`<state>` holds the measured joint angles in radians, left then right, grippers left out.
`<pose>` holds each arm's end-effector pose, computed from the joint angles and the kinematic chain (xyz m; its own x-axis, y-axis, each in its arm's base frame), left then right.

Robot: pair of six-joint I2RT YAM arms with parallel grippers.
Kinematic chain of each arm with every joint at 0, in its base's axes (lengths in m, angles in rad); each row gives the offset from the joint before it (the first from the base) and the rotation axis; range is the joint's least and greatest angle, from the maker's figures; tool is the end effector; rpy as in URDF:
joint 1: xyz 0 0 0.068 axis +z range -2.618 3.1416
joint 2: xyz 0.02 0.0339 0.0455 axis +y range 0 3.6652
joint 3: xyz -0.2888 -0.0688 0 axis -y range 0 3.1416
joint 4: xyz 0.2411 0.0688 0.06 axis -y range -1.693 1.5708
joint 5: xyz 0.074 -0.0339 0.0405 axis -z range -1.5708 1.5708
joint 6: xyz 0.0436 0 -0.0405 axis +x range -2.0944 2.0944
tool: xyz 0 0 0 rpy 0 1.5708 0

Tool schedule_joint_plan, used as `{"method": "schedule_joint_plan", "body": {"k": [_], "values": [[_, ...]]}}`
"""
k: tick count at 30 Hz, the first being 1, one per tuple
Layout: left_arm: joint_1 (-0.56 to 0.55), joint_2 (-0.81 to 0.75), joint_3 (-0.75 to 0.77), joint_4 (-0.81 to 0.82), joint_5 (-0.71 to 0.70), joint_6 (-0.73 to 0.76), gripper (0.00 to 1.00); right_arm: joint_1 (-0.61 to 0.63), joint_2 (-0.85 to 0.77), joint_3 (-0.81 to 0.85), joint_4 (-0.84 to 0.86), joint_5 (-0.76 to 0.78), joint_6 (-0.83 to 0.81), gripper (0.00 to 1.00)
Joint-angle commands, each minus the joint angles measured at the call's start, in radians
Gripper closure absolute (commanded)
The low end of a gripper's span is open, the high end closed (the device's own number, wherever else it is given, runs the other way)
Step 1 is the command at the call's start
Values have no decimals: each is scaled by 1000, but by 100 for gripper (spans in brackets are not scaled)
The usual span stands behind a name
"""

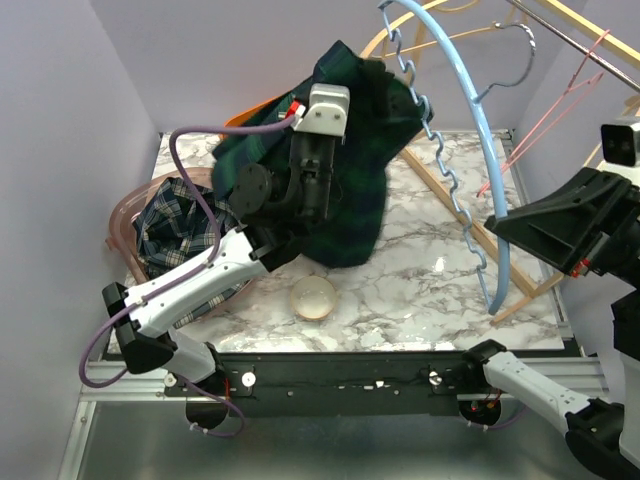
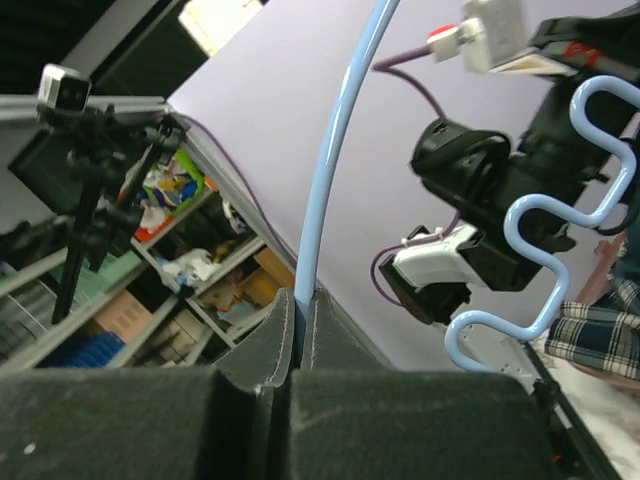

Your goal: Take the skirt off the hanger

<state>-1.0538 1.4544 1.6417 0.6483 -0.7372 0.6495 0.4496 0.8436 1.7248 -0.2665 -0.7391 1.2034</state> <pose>0.1656 -0.2319 0.5830 0.5464 -0.0551 -0.8357 0.1134 0.9935 0.0086 0.0070 0.0360 0.6147 -0.5758 0.4880 -0.6560 -0.7781 -0.0807 0.6229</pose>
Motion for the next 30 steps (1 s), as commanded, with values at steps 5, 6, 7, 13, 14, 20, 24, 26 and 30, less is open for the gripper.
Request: {"method": "schedule_joint_plan", "body": {"k": [5, 6, 7, 13, 14, 20, 24, 26, 30], "values": [[61, 23, 116, 77, -11, 67, 100, -2, -97, 79, -79, 33, -208, 99], [70, 18, 118, 82, -7, 70, 100, -3, -109, 81, -105, 71, -241, 99], [75, 14, 124, 73, -1, 71, 100, -2, -113, 81, -120, 90, -257, 99], [84, 4, 259, 8, 30, 125, 100, -2, -167, 32, -177, 250, -353, 99], [84, -5, 270, 5, 32, 133, 100, -2, -173, 18, -181, 273, -367, 99], [104, -17, 253, 34, 32, 379, 100, -2, -207, -1, -238, 421, -453, 99], [185, -19, 259, 30, -36, 447, 100, -2, -224, -42, -223, 448, -458, 99], [228, -35, 268, -13, -82, 414, 100, 0, -225, -51, -221, 449, -462, 99], [323, -83, 268, -29, -128, 363, 100, -2, -218, -56, -227, 460, -475, 99]]}}
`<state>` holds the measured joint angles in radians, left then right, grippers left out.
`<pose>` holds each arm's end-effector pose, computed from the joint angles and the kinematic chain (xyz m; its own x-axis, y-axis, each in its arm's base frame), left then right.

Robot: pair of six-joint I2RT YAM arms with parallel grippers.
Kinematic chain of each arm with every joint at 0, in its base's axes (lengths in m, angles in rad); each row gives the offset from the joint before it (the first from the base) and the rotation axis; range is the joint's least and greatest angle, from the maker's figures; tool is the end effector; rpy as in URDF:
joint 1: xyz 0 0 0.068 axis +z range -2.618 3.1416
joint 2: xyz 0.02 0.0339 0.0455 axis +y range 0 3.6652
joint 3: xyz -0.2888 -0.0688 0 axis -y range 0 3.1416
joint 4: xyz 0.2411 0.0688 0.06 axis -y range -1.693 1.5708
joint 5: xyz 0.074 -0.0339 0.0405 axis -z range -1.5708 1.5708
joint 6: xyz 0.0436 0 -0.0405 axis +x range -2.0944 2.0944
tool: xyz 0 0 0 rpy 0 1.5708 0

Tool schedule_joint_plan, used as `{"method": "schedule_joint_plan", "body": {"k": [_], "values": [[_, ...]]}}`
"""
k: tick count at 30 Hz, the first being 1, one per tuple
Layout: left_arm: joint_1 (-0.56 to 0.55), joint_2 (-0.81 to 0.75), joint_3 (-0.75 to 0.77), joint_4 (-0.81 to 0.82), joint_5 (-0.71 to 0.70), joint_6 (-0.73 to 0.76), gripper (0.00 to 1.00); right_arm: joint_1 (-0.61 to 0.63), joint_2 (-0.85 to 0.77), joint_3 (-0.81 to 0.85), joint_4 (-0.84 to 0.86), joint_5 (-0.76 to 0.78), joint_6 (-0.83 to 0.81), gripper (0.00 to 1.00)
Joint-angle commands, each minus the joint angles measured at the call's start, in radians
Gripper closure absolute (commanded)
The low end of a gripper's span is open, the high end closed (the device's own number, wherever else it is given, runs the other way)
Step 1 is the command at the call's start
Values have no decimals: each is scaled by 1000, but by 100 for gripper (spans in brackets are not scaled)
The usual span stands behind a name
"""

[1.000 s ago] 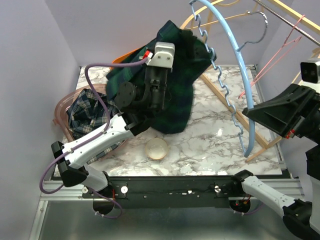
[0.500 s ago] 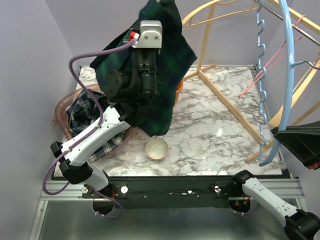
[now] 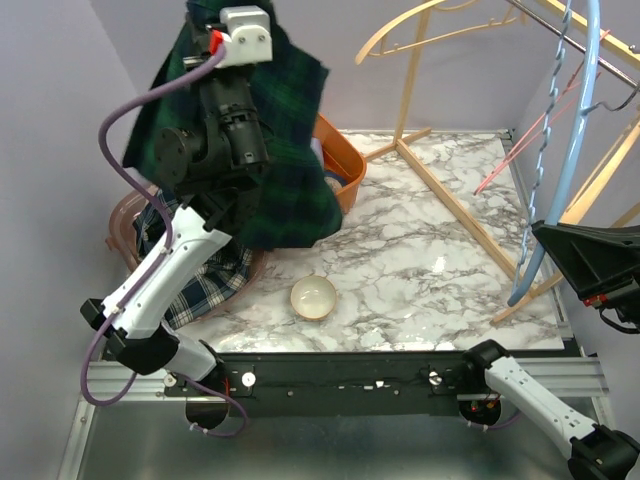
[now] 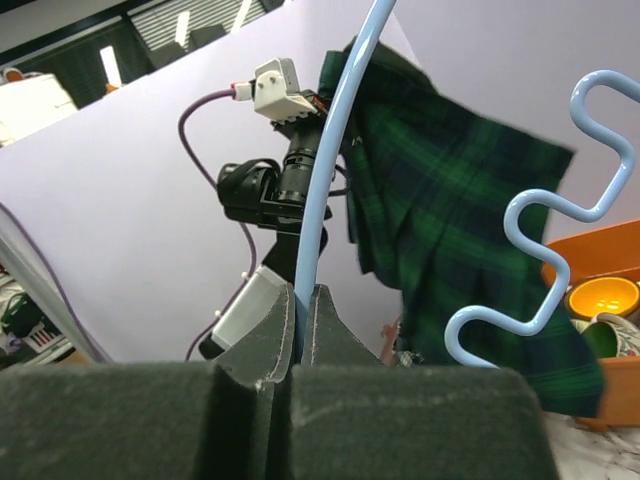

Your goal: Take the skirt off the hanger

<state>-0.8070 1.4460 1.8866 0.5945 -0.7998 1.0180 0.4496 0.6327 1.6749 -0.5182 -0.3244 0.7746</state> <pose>0.1815 -0.1443 0.6469 0.5251 0.3091 -0.7929 -0.3749 0.9205 0.1106 -0.0450 -0.0063 0.5804 -0.1399 0.6686 -0.7304 -0.7872 0.3723 0.4916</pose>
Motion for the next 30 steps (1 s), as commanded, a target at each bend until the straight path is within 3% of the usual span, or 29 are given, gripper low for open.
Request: {"method": "schedule_joint_plan", "body": {"k": [1, 5, 15, 18, 22, 27, 30], "values": [[106, -85, 23, 4, -65, -21, 100, -2, -1, -4, 23, 47, -52, 99], [178, -142, -91, 4, -59, -41, 100, -2, -8, -33, 40, 53, -55, 99], [460, -168, -449, 113, -220, -45, 100, -2, -27, -93, 44, 61, -55, 99], [535, -185, -501, 12, -263, -163, 100, -2, -27, -103, 41, 77, -66, 99], [635, -176, -505, -19, -312, -168, 100, -3, -18, -106, 37, 87, -74, 99], [654, -182, -492, -21, -305, -105, 100, -2, -21, -142, 73, 79, -64, 99], [594, -238, -527, -220, -283, -301, 100, -2, -24, -176, 96, 82, -51, 99]]}}
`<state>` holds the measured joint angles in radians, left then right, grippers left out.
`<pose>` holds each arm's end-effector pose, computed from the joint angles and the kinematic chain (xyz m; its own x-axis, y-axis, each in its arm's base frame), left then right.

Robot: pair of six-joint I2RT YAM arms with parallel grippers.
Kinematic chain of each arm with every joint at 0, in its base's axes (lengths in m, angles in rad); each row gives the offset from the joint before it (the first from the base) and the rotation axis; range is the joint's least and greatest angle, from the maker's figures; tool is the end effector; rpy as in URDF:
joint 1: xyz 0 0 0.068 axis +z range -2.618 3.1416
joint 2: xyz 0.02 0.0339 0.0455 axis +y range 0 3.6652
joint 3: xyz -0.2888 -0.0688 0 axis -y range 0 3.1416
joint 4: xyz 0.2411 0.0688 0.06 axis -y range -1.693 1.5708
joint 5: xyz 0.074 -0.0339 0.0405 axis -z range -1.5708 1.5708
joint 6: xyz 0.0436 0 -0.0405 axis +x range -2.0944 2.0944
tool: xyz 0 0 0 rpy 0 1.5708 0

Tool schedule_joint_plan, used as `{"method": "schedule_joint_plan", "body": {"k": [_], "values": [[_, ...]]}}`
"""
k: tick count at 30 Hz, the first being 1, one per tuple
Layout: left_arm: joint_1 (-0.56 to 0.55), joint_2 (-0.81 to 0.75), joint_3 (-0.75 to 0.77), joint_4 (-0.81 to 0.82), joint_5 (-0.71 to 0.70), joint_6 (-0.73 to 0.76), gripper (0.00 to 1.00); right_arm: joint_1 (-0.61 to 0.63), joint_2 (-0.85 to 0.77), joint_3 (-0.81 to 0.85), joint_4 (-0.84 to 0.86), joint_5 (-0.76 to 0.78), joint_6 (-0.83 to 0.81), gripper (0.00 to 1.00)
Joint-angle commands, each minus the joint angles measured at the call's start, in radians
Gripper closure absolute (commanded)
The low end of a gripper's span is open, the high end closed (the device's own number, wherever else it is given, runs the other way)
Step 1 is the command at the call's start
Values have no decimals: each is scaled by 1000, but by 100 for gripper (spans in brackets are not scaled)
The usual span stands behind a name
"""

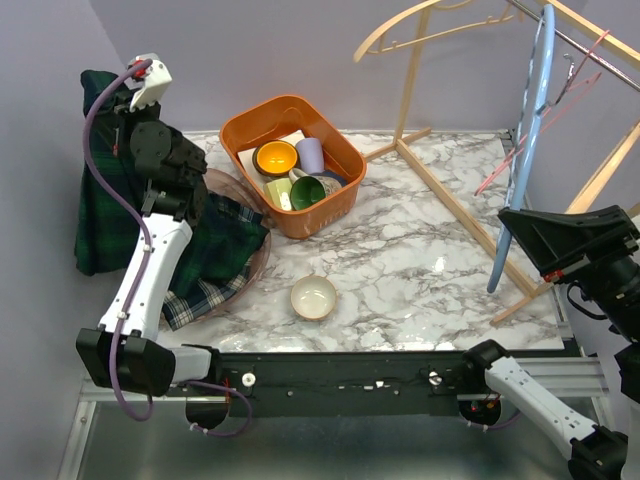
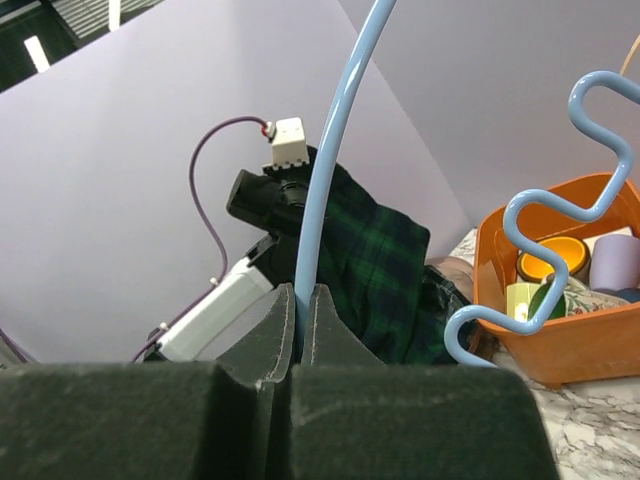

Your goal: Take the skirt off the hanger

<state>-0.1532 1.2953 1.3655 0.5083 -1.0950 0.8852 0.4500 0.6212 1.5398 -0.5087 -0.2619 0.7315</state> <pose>0.2593 -0.0008 0.5196 -0.1731 0.3855 -0.9063 -0.8397 0.4231 0.3404 -0.0136 0.0059 0.5559 -0.1564 0.6410 -0.7515 -0.7115 0.4546 0.5359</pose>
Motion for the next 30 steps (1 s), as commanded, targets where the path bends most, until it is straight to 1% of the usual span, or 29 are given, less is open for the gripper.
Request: {"method": "schedule_joint_plan", "body": {"k": [1, 3, 4, 6, 8, 9, 11, 12, 15, 16, 18, 19, 20, 23, 24, 26, 29, 30], "values": [[-75, -111, -19, -325, 76, -359, 100, -2, -11, -49, 90, 16, -3, 99], [-89, -190, -51, -506, 177, -613, 100, -2, -11, -61, 93, 15, 0, 99], [-85, -217, -71, -630, 295, -800, 100, -2, -9, -63, 88, 15, -3, 99], [-83, -292, -159, -671, 384, -882, 100, -2, -11, -63, 75, 16, -7, 99], [-78, -327, -203, -740, 447, -1048, 100, -2, -17, -66, 70, 29, -14, 99], [-77, -355, -245, -752, 458, -1089, 100, -2, -20, -70, 68, 35, -15, 99], [-69, -376, -284, -778, 449, -1143, 100, -4, -29, -81, 68, 39, -17, 99], [-65, -386, -308, -792, 442, -1202, 100, -2, -34, -84, 65, 41, -17, 99], [-29, -360, -324, -879, 406, -1308, 100, -2, -44, -98, 65, 44, -18, 99], [-19, -350, -327, -931, 396, -1339, 100, -2, -47, -101, 65, 49, -17, 99], [21, -324, -342, -976, 385, -1391, 100, -2, -52, -106, 67, 52, -18, 99], [36, -321, -353, -1011, 380, -1455, 100, -4, -54, -106, 67, 56, -18, 99], [79, -320, -365, -1019, 386, -1485, 100, -2, -54, -104, 65, 55, -18, 99], [145, -321, -430, -1036, 449, -1595, 100, -2, -51, -99, 61, 56, -21, 99], [200, -305, -448, -1056, 452, -1636, 91, -2, -49, -99, 62, 56, -23, 99], [243, -271, -453, -1134, 452, -1741, 91, -2, -48, -102, 62, 55, -20, 99], [302, -173, -463, -1252, 446, -1883, 90, -2, -48, -110, 68, 50, -12, 99], [316, -119, -468, -1275, 458, -1905, 85, -4, -48, -110, 70, 49, -11, 99]]}}
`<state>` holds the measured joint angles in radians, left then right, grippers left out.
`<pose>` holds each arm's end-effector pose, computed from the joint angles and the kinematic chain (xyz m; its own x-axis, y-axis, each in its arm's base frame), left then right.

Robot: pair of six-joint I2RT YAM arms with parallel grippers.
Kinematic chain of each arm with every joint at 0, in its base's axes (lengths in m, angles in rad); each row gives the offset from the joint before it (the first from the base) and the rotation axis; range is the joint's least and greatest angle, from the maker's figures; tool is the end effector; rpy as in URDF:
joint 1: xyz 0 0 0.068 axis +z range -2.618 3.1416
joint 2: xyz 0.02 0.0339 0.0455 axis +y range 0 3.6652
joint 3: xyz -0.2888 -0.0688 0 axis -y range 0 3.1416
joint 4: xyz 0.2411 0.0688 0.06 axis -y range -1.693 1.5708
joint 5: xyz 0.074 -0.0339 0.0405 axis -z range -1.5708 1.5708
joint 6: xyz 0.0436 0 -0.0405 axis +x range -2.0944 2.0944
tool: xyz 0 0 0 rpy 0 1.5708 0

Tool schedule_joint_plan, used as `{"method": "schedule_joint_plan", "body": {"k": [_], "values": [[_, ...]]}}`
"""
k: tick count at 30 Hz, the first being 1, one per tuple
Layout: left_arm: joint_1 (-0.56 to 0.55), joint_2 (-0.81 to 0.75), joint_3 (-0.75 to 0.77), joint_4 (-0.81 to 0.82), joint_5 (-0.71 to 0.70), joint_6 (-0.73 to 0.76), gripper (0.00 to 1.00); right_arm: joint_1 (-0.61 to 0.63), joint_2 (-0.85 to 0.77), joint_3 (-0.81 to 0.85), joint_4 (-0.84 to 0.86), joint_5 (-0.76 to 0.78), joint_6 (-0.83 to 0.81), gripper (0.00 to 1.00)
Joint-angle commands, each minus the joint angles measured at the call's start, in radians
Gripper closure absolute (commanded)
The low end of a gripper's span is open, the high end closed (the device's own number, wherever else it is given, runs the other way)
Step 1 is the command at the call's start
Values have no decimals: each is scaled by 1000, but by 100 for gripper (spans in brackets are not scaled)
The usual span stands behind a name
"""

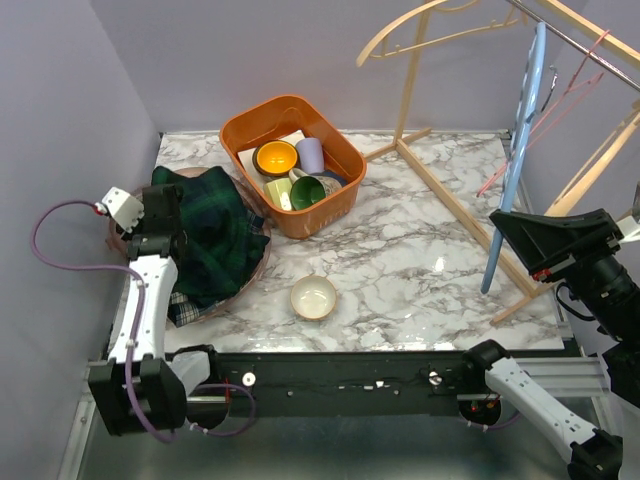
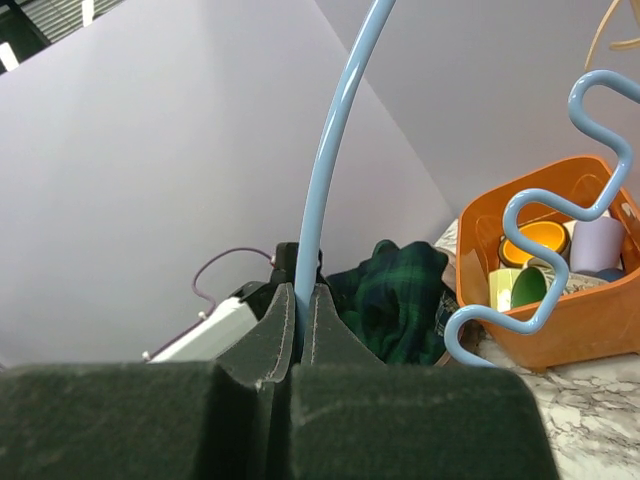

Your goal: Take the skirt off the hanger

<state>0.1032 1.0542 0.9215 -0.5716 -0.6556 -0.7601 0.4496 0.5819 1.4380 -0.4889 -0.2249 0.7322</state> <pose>0.2032 0.0478 0.3219 -0.0921 -0.5586 -0.8243 -0.8379 0.4908 -0.2390 -0.0041 0.0088 0.5355 -0.1681 0.6425 -0.7476 -0.6706 0.4813 0.5644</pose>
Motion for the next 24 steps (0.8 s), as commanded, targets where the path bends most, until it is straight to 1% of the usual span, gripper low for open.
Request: {"method": "schedule_joint_plan", "body": {"k": [1, 2, 3, 4, 5, 6, 8, 9, 11, 12, 15, 16, 17, 19, 20, 21, 22, 23, 24], "values": [[65, 144, -24, -227, 20, -271, 78, -2, -7, -10, 49, 10, -13, 99], [67, 161, -21, -226, 19, -272, 72, -2, -5, -8, 50, 12, -16, 99], [66, 168, -16, -220, 24, -246, 63, -2, -5, -8, 46, 13, -16, 99], [66, 161, -9, -215, 17, -234, 59, -2, -5, -7, 44, 18, -20, 99], [66, 144, 0, -202, 13, -208, 54, -3, -2, 1, 41, 21, -22, 99], [66, 100, 20, -183, 8, -164, 43, -2, -1, -1, 36, 22, -24, 99], [66, 47, 51, -162, -2, -144, 31, -2, -5, -2, 39, 28, -27, 99], [67, 2, 94, -160, -3, -133, 15, -3, -7, -10, 44, 29, -24, 99], [66, -31, 143, -168, 4, -114, 4, -3, -10, -19, 52, 30, -17, 99], [64, -51, 187, -166, 13, -101, 1, -2, -11, -28, 56, 32, -17, 99], [61, -63, 268, -154, 53, -64, 1, -2, -10, -39, 61, 33, -11, 99], [59, -65, 283, -114, 75, -50, 2, -2, -8, -42, 61, 33, -10, 99], [59, -68, 284, -75, 187, 22, 2, -2, -8, -44, 61, 33, -10, 99], [44, -66, 277, 36, 310, 63, 4, -2, -10, -45, 62, 36, -8, 99], [35, -63, 271, 80, 444, 89, 6, -2, -10, -47, 62, 35, -7, 99], [21, -54, 239, 129, 520, 111, 8, -2, -10, -47, 62, 36, -7, 99], [-5, -49, 215, 235, 580, 111, 9, -2, -11, -48, 62, 38, -10, 99], [-19, -40, 194, 281, 629, 105, 9, -2, -13, -53, 64, 41, -10, 99], [-29, -19, 153, 329, 731, 82, 11, -2, -14, -56, 62, 44, -11, 99]]}}
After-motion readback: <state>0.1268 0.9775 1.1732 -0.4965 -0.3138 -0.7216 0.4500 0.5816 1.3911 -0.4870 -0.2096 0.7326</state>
